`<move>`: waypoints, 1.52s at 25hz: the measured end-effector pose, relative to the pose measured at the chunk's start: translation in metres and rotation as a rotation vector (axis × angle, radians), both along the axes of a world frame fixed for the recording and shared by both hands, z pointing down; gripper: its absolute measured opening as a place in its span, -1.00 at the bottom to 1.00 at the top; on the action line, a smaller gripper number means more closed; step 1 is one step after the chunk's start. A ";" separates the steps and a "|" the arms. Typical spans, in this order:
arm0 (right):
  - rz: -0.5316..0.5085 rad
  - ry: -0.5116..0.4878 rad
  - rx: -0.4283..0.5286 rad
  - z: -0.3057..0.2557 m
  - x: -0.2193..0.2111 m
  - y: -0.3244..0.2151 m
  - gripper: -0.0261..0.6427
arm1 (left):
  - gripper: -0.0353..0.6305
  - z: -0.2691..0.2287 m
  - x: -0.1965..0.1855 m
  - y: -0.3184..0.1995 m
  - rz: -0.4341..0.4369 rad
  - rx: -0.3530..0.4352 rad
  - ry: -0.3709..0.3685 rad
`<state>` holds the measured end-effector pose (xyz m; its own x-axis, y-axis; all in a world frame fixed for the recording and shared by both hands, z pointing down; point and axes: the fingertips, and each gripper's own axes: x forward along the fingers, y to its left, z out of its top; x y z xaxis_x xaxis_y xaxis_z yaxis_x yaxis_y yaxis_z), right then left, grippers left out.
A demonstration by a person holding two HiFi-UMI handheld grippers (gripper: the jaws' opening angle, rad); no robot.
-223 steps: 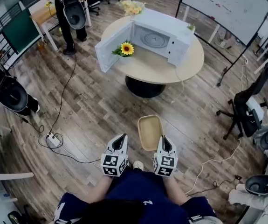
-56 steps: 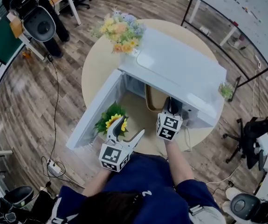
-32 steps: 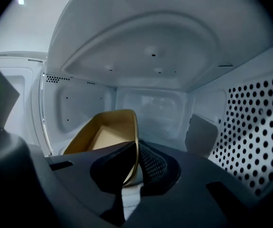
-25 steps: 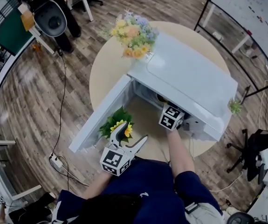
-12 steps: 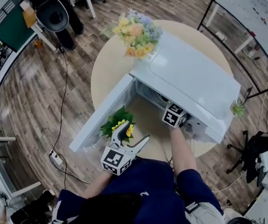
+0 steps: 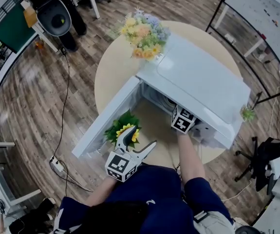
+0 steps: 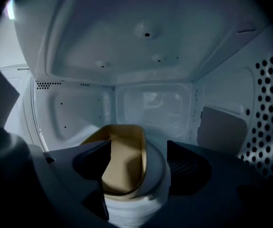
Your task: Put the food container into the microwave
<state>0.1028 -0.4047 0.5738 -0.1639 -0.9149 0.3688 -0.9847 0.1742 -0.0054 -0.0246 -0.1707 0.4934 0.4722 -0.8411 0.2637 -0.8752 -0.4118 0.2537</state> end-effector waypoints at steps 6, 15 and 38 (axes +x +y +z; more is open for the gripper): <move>-0.024 -0.029 -0.002 -0.006 -0.003 0.007 0.23 | 0.21 -0.001 0.003 0.000 0.014 0.013 -0.006; -0.111 -0.033 0.018 -0.019 -0.017 0.041 0.26 | 0.21 -0.007 0.004 0.008 0.022 0.045 0.000; -0.113 -0.080 0.120 -0.065 -0.021 0.159 0.21 | 0.21 -0.005 -0.015 0.053 0.107 0.049 0.046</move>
